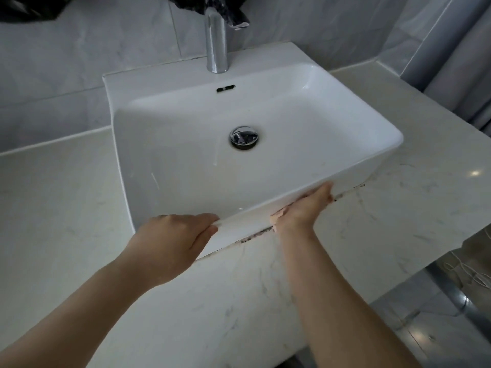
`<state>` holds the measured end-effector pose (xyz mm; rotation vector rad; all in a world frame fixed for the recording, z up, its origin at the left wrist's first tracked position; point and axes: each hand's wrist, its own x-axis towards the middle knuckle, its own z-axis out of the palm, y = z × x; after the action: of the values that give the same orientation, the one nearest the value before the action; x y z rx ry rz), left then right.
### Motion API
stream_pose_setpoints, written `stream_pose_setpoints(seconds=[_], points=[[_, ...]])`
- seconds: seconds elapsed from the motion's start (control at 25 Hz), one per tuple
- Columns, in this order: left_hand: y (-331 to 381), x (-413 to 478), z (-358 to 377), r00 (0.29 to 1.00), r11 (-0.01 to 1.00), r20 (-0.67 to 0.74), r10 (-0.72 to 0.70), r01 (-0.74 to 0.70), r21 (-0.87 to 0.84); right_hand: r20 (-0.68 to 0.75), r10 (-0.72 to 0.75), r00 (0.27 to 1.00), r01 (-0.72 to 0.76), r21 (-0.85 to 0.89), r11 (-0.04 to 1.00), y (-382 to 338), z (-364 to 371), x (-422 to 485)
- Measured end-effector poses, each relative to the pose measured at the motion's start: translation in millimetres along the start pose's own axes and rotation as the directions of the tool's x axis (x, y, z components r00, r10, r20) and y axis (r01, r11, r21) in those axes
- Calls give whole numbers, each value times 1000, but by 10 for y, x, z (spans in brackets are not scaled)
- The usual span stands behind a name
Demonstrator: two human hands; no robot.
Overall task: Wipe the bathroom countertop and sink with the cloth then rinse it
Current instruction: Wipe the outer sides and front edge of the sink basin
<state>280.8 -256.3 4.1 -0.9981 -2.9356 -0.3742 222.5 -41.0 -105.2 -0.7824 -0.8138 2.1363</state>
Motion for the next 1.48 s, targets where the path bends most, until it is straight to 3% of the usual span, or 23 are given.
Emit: stream_pose_setpoints(seconds=[0.16, 0.24, 0.32, 0.36, 0.48, 0.52, 0.64, 0.68, 0.76, 0.8, 0.84, 0.96, 1.0, 1.04, 1.12, 1.2, 1.24, 1.28, 1.4, 1.48], points=[[-101, -200, 83, 992, 996, -120, 49, -40, 82, -63, 139, 988, -148, -166, 975, 168, 32, -792], [-122, -204, 106, 981, 992, -170, 90, -73, 102, -29, 40, 999, -46, -248, 968, 191, 103, -1038], [-169, -251, 84, 971, 987, -205, 126, -102, 125, -95, -125, 988, 95, -271, 958, 35, 117, -663], [-192, -285, 74, 966, 987, -222, 132, -107, 123, -119, -113, 986, 95, -154, 984, -70, 145, -367], [-251, -341, 96, 960, 991, -253, 118, -97, 94, -120, -127, 985, 106, -167, 980, -291, 157, 116], [-268, -336, 109, 958, 991, -261, 122, -103, 84, -99, -140, 985, 126, -141, 982, -321, 194, -59], [-292, -311, 142, 951, 990, -276, 140, -128, 63, 122, -329, 936, 351, -351, 868, -181, 316, -957], [-299, -309, 133, 947, 989, -286, 147, -136, 61, 269, -414, 870, 493, -453, 743, -123, 242, -1131], [-317, -315, 113, 941, 986, -296, 164, -151, 65, 593, -533, 603, 791, -528, 309, -124, -17, -947], [-343, -319, 119, 940, 984, -292, 174, -160, 74, 707, -523, 477, 859, -501, 106, -230, -99, -642], [-377, -317, 128, 941, 983, -286, 183, -165, 86, 746, -506, 433, 867, -499, 7, -371, -137, -380], [-473, -310, 146, 936, 983, -304, 180, -160, 91, 680, -542, 494, 799, -600, -25, -584, -41, -279], [-490, -313, 163, 932, 983, -315, 181, -164, 80, 716, -514, 472, 814, -578, -58, -505, 17, -538], [-502, -318, 175, 928, 983, -323, 186, -171, 72, 790, -444, 423, 854, -511, -95, -359, 70, -845], [-551, -344, 182, 923, 979, -328, 202, -185, 82, 927, -297, 229, 941, -289, -176, -105, 106, -1351], [-604, -373, 173, 924, 977, -319, 211, -186, 105, 981, -191, 47, 978, -84, -191, -133, 41, -1321], [-619, -385, 172, 927, 978, -313, 204, -181, 102, 983, -185, -5, 980, -32, -194, -235, 2, -1119], [-628, -391, 176, 930, 980, -313, 195, -174, 93, 981, -193, 18, 976, -59, -212, -355, -22, -876], [-622, -376, 212, 932, 984, -318, 175, -151, 97, 918, -289, 270, 879, -358, -315, -617, 12, -559], [-628, -365, 236, 927, 981, -326, 185, -158, 110, 913, -267, 309, 857, -389, -338, -390, 92, -952]])
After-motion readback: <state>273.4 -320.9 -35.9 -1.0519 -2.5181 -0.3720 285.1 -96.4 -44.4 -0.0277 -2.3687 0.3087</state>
